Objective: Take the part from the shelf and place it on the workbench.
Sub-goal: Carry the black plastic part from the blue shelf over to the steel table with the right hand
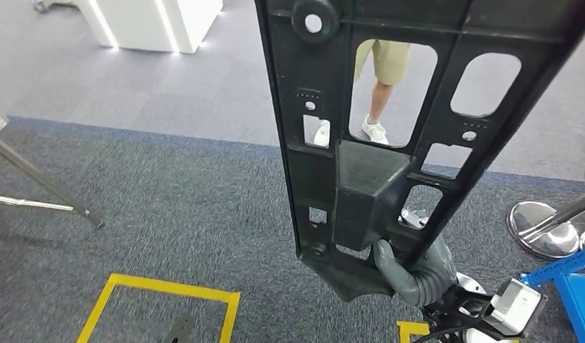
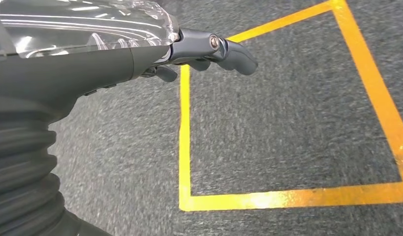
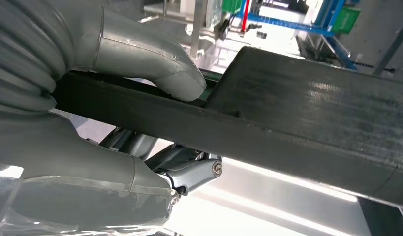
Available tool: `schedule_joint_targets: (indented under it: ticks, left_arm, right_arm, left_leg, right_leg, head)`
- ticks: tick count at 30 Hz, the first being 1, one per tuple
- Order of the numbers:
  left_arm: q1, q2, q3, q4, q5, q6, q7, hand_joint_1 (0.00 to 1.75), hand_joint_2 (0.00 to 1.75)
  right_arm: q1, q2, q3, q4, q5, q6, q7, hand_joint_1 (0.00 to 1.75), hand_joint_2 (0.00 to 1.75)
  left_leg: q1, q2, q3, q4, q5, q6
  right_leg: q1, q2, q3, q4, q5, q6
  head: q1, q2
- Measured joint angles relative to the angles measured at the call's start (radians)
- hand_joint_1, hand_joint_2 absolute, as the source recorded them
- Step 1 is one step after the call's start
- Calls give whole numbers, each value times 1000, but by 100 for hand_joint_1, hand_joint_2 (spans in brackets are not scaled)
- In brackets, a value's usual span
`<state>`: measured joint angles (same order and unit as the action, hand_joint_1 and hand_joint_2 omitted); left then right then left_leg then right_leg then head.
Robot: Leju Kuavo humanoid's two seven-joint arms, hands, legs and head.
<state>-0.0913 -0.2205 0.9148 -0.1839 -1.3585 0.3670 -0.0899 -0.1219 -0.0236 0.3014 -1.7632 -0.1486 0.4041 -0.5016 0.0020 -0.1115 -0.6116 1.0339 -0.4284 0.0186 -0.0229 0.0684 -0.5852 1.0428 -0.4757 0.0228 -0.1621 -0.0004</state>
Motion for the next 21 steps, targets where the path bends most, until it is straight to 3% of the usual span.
schedule_joint_targets:
  ticks: [2, 4, 6, 8, 9, 10, 11, 12, 14, 15, 17, 19, 21]
  left_arm:
    - [3, 0, 0, 0, 1, 1, 0, 0, 175]
    - [6, 0, 0, 0, 1, 2, 0, 0, 175]
    - [3, 0, 0, 0, 2, 3, 0, 0, 175]
    - [2, 0, 0, 0, 2, 3, 0, 0, 175]
    - [3, 0, 0, 0, 2, 3, 0, 0, 175]
    - [4, -1, 0, 0, 3, 3, 0, 0, 175]
    - [5, -1, 0, 0, 4, 3, 0, 0, 175]
    - [5, -1, 0, 0, 5, 3, 1, 0, 175]
    - [3, -1, 0, 0, 6, 3, 0, 0, 175]
    - [2, -1, 0, 0, 6, 3, 0, 0, 175]
    - [3, -1, 0, 0, 6, 4, -1, 0, 175]
    - [6, -1, 1, 0, 6, 4, 0, 0, 175]
    - [5, -2, 1, 0, 6, 4, 0, 0, 175]
  right_arm:
    - [-2, 0, 0, 0, 0, 1, 0, 175, 175]
    - [-3, 0, 0, -1, 0, 2, -1, 175, 175]
    - [-3, 0, 0, -1, 1, 2, -1, 175, 175]
    - [-2, 0, 0, -1, 1, 2, -1, 175, 175]
    - [-2, 0, 0, -1, 1, 2, -1, 175, 175]
    - [-2, 0, 0, -1, 2, 3, -1, 175, 175]
    - [-2, 0, 0, -1, 2, 3, -1, 175, 175]
    - [-2, 0, 0, -1, 3, 3, -1, 175, 175]
    - [-3, 1, 0, -3, 6, 2, 0, 175, 175]
    - [-3, 1, 0, -4, 7, 2, 1, 175, 175]
    - [-4, 2, 0, -6, 9, 2, 3, 175, 175]
    - [-6, 4, 0, -10, 11, 1, 5, 175, 175]
    - [-7, 5, 0, -16, 12, 1, 8, 175, 175]
  left_leg:
    - [2, -14, -6, -2, 3, -13]
    - [2, 20, -18, 24, -15, -23]
    - [2, 79, -63, 125, -73, -31]
    - [6, 101, -122, 251, -128, -38]
    - [8, 104, -136, 282, -134, -39]
    - [9, 106, -130, 274, -121, -39]
    - [9, 110, -107, 232, -94, -39]
    - [8, 124, -68, 161, -60, -35]
    - [-2, 164, -3, 36, -22, -24]
    - [-7, 178, 11, 5, -17, -17]
    - [-11, 164, 11, -6, -18, -4]
    - [-7, 142, 16, -17, -12, 8]
    - [-3, 120, 22, -24, -6, 18]
  right_leg:
    - [3, -17, 1, -5, 3, -10]
    - [3, -40, 6, -13, 7, -24]
    - [5, -66, 9, -18, 7, -34]
    - [10, -93, 9, -18, 5, -38]
    - [11, -106, 9, -18, 4, -38]
    - [12, -118, 10, -17, 2, -38]
    - [12, -130, 12, -17, 1, -37]
    - [13, -141, 15, -17, -2, -34]
    - [18, -160, 21, -16, -7, -27]
    - [20, -169, 22, -16, -9, -22]
    - [21, -189, 27, -19, -12, -13]
    - [17, -177, 28, -7, -27, -1]
    - [12, -120, -10, 79, -78, 5]
  head:
    - [0, 0]
    - [0, 0]
    - [0, 0]
    - [0, 0]
    - [0, 0]
    - [0, 0]
    - [0, 0]
    - [0, 0]
    - [0, 0]
    - [0, 0]
    - [0, 0]
    - [0, 0]
    - [0, 0]
